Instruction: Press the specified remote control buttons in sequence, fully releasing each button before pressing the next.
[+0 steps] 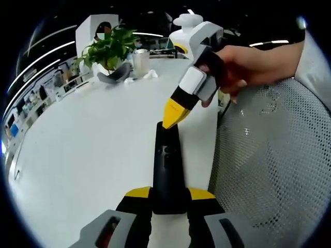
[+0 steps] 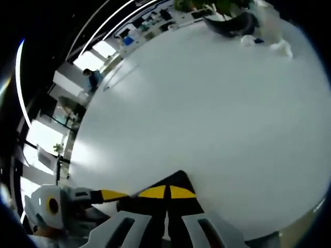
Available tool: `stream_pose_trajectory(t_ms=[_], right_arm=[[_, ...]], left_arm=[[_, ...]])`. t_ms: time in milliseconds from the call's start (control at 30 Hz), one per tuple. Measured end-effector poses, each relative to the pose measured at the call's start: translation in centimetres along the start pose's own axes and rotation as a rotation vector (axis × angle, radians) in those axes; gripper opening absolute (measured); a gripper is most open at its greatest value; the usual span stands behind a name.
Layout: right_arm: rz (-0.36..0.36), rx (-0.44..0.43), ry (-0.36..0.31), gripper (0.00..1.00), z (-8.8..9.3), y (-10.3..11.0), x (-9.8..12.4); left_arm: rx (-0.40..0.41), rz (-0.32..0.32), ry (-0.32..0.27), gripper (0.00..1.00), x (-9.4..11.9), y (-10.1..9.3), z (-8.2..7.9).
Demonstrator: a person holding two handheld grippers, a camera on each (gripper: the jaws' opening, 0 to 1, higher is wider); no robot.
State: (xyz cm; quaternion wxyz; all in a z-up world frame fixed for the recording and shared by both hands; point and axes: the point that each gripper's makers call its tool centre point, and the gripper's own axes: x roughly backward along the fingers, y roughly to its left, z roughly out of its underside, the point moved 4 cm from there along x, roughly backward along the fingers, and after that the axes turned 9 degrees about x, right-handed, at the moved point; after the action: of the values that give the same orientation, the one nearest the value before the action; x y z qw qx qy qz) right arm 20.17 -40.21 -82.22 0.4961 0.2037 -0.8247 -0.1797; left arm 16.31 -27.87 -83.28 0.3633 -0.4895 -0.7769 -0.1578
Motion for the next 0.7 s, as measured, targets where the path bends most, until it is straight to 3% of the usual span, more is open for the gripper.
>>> stream_pose_trajectory(t_ms=[500,700], right_arm=[[-0.01,-0.026,0.045,0.0,0.1,0.3,0.3],[-0.054,-0.04,0.07,0.0,0.3,1.0,0.3]], left_arm=[[-0.001,0.003,-0.006,0.25,0.0,-0.1,-0.1],[0.001,0.003,-0.008,0.25,0.0,-0.1,-0.1]])
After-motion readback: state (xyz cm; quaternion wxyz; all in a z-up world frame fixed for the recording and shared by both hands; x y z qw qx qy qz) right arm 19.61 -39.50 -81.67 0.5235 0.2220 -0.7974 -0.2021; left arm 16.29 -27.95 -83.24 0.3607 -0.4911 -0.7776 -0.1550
